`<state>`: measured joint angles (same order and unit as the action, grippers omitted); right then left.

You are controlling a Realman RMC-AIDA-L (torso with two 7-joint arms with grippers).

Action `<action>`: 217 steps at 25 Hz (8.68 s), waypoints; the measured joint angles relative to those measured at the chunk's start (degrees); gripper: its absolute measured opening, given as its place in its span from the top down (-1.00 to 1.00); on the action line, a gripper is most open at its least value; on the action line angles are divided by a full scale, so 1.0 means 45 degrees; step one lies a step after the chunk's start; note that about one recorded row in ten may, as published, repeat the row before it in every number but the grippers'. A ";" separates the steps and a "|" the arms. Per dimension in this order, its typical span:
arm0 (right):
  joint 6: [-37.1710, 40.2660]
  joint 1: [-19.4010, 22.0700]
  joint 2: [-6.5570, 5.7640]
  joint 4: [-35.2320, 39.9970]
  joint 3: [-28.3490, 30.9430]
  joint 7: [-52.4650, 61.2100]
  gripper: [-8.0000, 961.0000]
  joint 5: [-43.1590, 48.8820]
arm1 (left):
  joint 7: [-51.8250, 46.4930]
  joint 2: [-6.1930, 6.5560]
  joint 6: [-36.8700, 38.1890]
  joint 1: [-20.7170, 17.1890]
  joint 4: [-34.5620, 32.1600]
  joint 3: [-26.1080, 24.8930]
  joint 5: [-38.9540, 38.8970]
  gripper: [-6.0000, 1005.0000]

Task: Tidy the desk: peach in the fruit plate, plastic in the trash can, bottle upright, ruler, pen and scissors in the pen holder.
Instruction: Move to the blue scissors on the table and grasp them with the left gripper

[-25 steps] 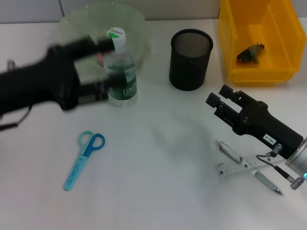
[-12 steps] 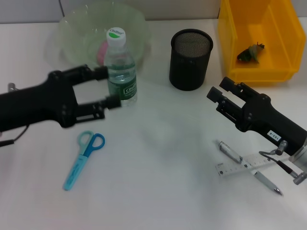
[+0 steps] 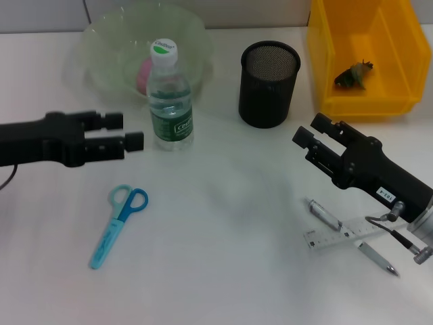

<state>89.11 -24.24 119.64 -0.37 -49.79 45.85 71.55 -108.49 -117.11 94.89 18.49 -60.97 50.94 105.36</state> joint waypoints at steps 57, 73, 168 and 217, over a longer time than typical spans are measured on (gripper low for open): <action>-0.1573 -0.1504 -0.0100 0.1632 0.0927 0.0346 -0.20 0.0326 | -1.2334 -0.0351 -0.1071 0.3276 -0.1358 0.6235 0.9846 -0.56; -0.0505 -0.0246 -0.0090 0.3403 0.0532 0.1760 -0.20 0.1056 | -1.2525 -0.0393 -0.0857 0.3748 -0.1503 0.6709 1.0526 -0.56; -0.0520 -0.0453 -0.0028 0.2875 0.0596 0.1666 -0.20 0.0856 | -1.2489 -0.0459 -0.0964 0.4571 -0.0605 0.7862 1.0969 -0.01; -0.0515 -0.0382 -0.0024 0.2743 0.0634 0.1626 -0.20 0.0649 | -1.2403 -0.0457 -0.0339 0.4666 -0.1406 0.8669 1.1135 0.16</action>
<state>86.79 -25.96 119.53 11.97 -46.93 53.17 74.47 -164.30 -119.17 93.37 39.48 -67.29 89.95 155.47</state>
